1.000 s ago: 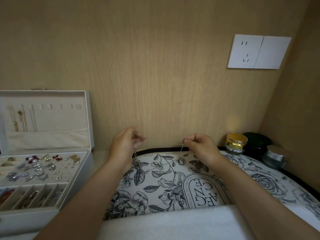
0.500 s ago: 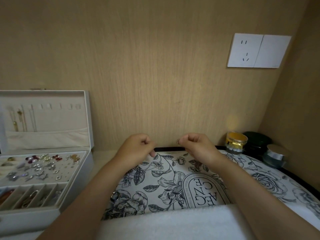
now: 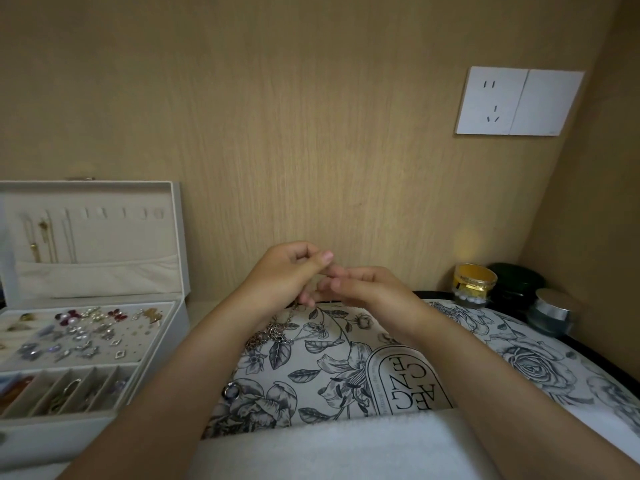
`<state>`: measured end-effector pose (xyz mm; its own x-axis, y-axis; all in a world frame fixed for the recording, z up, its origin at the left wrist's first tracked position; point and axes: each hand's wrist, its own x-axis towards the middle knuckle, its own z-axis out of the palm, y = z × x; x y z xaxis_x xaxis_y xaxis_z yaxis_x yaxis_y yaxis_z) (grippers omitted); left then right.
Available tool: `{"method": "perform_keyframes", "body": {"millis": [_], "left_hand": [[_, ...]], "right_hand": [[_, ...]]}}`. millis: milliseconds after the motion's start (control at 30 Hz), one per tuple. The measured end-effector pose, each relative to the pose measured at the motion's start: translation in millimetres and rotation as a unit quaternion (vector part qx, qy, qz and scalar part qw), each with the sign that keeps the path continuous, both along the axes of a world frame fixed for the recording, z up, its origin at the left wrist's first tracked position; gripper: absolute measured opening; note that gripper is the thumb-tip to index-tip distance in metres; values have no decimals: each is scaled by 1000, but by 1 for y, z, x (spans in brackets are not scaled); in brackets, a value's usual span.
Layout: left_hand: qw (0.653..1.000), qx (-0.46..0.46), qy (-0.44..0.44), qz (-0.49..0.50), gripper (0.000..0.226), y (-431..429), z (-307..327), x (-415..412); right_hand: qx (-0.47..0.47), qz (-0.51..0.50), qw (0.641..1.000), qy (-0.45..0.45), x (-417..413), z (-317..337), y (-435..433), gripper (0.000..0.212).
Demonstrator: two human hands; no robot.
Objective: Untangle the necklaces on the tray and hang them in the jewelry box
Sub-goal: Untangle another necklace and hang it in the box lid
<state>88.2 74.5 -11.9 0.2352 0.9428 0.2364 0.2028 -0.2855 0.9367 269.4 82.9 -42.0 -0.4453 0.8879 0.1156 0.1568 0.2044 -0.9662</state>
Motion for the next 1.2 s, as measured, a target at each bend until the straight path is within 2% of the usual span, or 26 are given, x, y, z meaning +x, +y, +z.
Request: {"method": "perform_keyframes", "body": {"millis": [100,300,467,533,600,667,733,867,967,1000,1067,1133,1200], "left_hand": [[999,-9,-30,26,21,5,2,-6],[980,21,-86,181,24,23,3,-34],[971,29,-32,236,25,32,-8,-46],[977,-9,-24,210,27,32,-10,-49],[981,-65,-109,148,28,30,-8,-50],[954,-128,-261,77,29,27,-2,-52],[912,-180,-369,25,29,25,4,-57],[885,-264,-380,-59,32,21,5,-71],[845,-257,-460,-91,34,18,10,-71],[847,-235,-469,-85,34,17,12,-69],[884,-178,-429,-55,31,16,18,-62],[937,-116,-327,-31,27,15,21,-54],[976,-67,-207,-21,26,10,25,-48]], "right_hand": [[-21,0,998,54,-2,0,0,21],[-61,-67,994,62,14,-1,2,31],[-45,-166,985,33,12,-5,7,35],[-45,-196,978,50,12,-5,8,35],[-56,-210,972,95,13,-3,8,30],[-74,-212,965,138,14,-2,10,26],[-85,-206,962,156,15,-4,11,24],[-51,-172,975,134,7,1,6,21],[-8,-155,983,94,-4,11,0,25],[5,-149,985,86,-8,14,-1,25],[31,-137,988,65,-17,19,-3,24],[64,-124,989,53,-28,24,-3,24],[92,-109,989,50,-40,33,-1,24]]}}
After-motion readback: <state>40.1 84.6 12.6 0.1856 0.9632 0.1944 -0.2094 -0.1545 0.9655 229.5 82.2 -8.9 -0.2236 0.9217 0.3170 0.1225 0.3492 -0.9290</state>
